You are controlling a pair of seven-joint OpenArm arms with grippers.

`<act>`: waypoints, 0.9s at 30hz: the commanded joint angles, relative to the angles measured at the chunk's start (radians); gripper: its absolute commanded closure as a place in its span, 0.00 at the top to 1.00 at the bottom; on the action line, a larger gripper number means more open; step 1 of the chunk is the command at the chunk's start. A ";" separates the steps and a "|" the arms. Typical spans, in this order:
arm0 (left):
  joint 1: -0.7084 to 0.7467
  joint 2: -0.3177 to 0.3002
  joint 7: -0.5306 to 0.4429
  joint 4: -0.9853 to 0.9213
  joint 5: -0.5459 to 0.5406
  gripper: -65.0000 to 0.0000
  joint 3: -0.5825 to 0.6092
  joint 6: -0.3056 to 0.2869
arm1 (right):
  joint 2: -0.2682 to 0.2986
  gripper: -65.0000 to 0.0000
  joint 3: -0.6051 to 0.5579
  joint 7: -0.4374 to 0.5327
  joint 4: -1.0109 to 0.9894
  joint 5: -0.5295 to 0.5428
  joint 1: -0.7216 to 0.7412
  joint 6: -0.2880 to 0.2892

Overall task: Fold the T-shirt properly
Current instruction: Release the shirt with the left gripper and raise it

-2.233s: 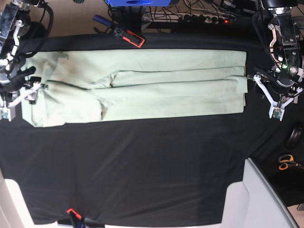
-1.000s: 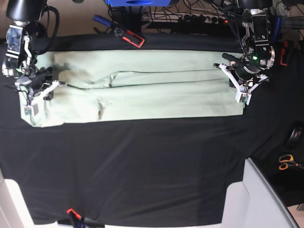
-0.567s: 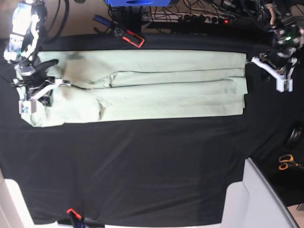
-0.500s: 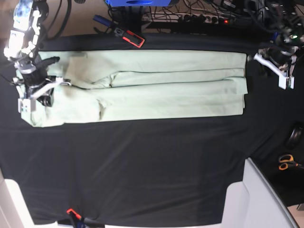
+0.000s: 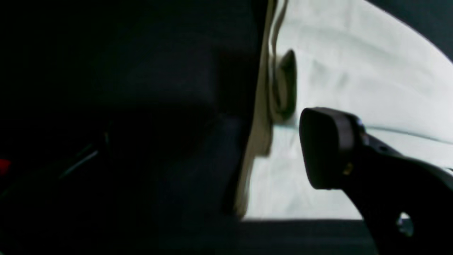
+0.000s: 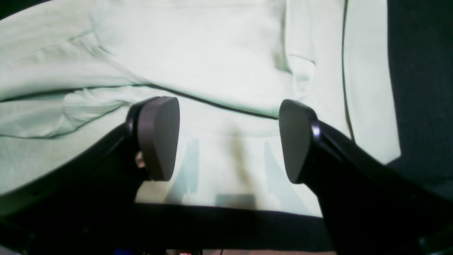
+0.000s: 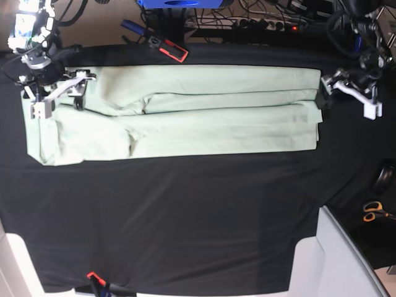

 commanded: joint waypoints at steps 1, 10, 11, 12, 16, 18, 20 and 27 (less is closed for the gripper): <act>-0.007 -0.017 -0.019 0.010 -0.021 1.00 -0.006 -0.012 | 0.008 0.65 0.005 0.026 0.018 0.003 0.001 0.002; -0.036 0.027 -0.020 -0.002 0.084 1.00 0.078 -0.012 | 0.008 0.65 0.004 0.026 0.015 0.003 0.014 0.002; -0.036 0.047 -0.020 -0.001 0.108 1.00 0.076 -0.012 | 0.008 0.65 0.004 0.026 0.013 0.003 0.016 0.002; -0.038 0.061 -0.020 -0.001 0.127 1.00 0.073 -0.012 | 0.008 0.65 0.004 0.026 0.013 0.003 0.016 0.002; -0.047 0.109 -0.020 -0.001 0.176 1.00 0.069 -0.012 | 0.008 0.65 0.004 0.026 0.013 0.003 0.017 0.002; -0.048 0.124 -0.020 -0.002 0.203 1.00 0.069 -0.012 | 0.008 0.65 0.004 0.026 0.013 0.003 0.016 0.002; -0.048 0.135 -0.020 -0.002 0.226 0.92 0.069 -0.012 | 0.008 0.65 0.004 0.025 0.012 0.003 0.016 0.002; -0.050 0.133 -0.020 -0.002 0.230 0.09 0.067 -0.012 | 0.008 0.65 0.004 0.025 0.012 0.003 0.014 0.002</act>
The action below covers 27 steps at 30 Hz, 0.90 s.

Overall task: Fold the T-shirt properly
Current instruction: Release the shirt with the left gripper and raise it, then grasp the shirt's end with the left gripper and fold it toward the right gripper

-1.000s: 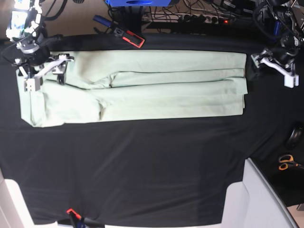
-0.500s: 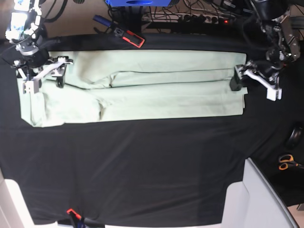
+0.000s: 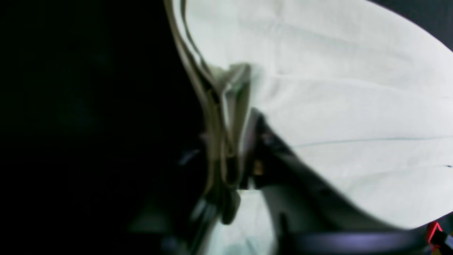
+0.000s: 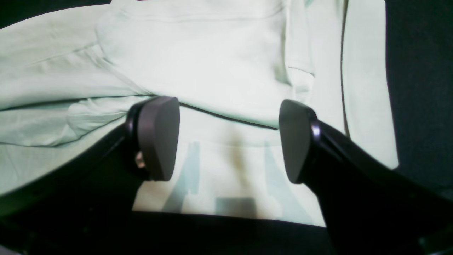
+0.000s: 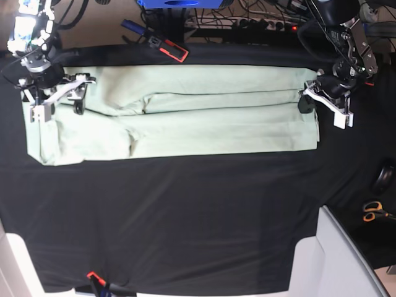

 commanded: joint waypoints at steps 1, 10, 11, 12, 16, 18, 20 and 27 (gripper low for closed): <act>0.007 0.000 0.049 0.000 0.024 0.02 0.005 -0.005 | 0.008 0.65 0.003 0.025 0.013 0.003 0.001 0.002; 0.068 0.015 0.055 0.189 0.032 0.00 0.022 0.040 | 0.008 0.65 0.003 0.022 0.011 0.003 -0.001 0.002; 0.088 0.019 0.055 0.241 0.032 0.00 0.042 0.086 | 0.008 0.65 0.003 0.022 0.011 0.003 -0.001 0.002; 0.106 0.020 0.057 0.292 0.032 0.00 0.074 0.120 | 0.008 0.65 0.003 0.022 0.011 0.003 -0.001 0.002; 0.172 0.019 0.057 0.443 0.032 0.00 0.226 0.241 | 0.005 0.65 0.003 0.022 0.011 0.003 0.001 0.002; 0.175 0.017 0.057 0.485 0.033 0.00 0.303 0.301 | 0.005 0.65 0.003 0.022 0.011 0.003 0.002 0.002; 0.171 0.017 0.057 0.500 0.072 0.00 0.384 0.378 | 0.005 0.65 0.003 0.022 0.011 0.003 0.002 0.002; 0.140 0.049 0.057 0.505 0.268 0.00 0.679 0.528 | 0.005 0.65 0.003 0.022 0.011 0.003 -0.001 0.002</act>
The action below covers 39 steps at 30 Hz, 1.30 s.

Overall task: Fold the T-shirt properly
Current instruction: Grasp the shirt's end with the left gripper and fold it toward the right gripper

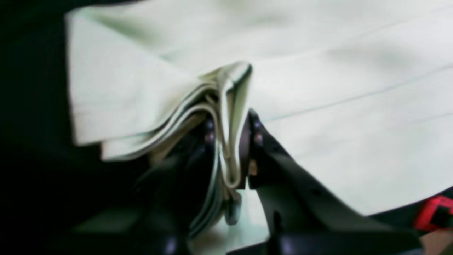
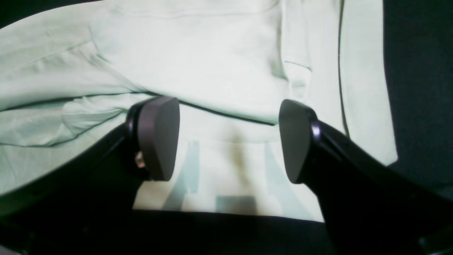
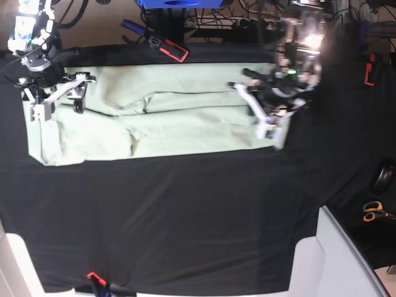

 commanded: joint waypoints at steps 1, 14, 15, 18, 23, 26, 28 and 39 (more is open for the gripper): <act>-0.003 -0.002 -0.013 0.020 0.022 0.00 0.028 0.010 | 0.005 0.65 0.003 0.022 0.016 0.003 0.002 0.003; -0.016 0.094 -0.011 0.015 0.220 0.00 0.203 0.015 | 0.007 0.65 0.003 0.022 0.016 0.003 0.002 0.003; -0.018 0.107 -0.011 0.015 0.219 0.00 0.203 0.015 | 0.007 0.65 0.003 0.021 0.016 0.003 0.002 0.003; -0.036 0.130 -0.011 0.010 0.219 0.00 0.203 0.015 | 0.007 0.65 0.003 0.021 0.016 0.003 0.002 0.003; -0.059 0.145 -0.011 0.004 0.210 0.00 0.203 0.015 | 0.007 0.65 0.003 0.021 0.016 0.003 0.002 0.003; -0.073 0.179 -0.011 -0.033 0.219 0.00 0.203 0.015 | 0.007 0.65 0.003 0.021 0.016 0.003 0.002 0.003; -0.088 0.188 -0.011 -0.060 0.211 0.00 0.205 0.015 | 0.007 0.65 0.003 0.021 0.016 0.003 0.002 0.003; -0.151 0.234 -0.013 -0.123 0.208 0.00 0.240 0.015 | 0.007 0.65 0.003 0.021 0.016 0.003 0.005 0.003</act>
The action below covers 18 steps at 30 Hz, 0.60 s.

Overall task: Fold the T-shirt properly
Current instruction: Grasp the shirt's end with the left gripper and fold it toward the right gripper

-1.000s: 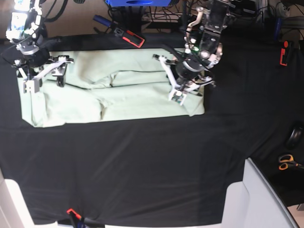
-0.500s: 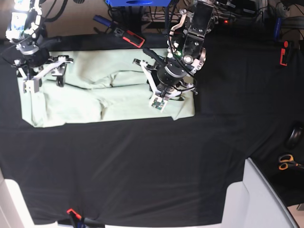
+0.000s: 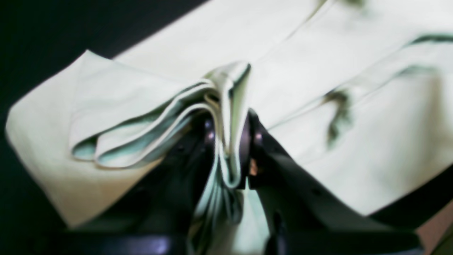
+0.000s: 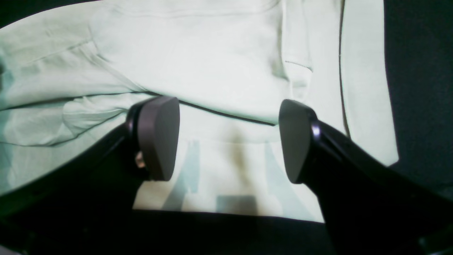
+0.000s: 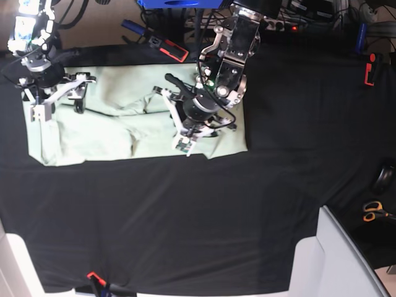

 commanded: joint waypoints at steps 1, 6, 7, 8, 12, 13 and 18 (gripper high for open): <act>-0.015 0.018 -0.017 0.003 0.001 0.00 0.001 0.006 | 0.006 0.65 0.003 0.024 0.016 0.003 0.004 0.004; -0.038 0.024 -0.017 -0.051 0.003 0.00 0.002 0.006 | 0.008 0.65 0.003 0.024 0.016 0.003 0.004 0.004; -0.038 0.024 -0.017 -0.060 0.003 0.00 0.002 0.006 | 0.008 0.65 0.003 0.024 0.016 0.003 0.004 0.004; -0.039 0.024 -0.017 -0.067 0.003 0.00 0.002 0.006 | 0.008 0.65 0.003 0.024 0.016 0.003 0.004 0.004; -0.039 0.024 -0.017 -0.074 0.003 0.00 0.002 0.006 | 0.008 0.65 0.003 0.024 0.016 0.003 0.007 0.004; -0.039 0.024 -0.017 -0.074 0.003 0.00 0.002 0.006 | 0.008 0.65 0.003 0.024 0.016 0.003 0.007 0.004; -0.041 0.024 -0.017 -0.074 0.003 0.00 0.053 0.006 | 0.008 0.65 0.003 0.024 0.016 0.003 0.007 0.004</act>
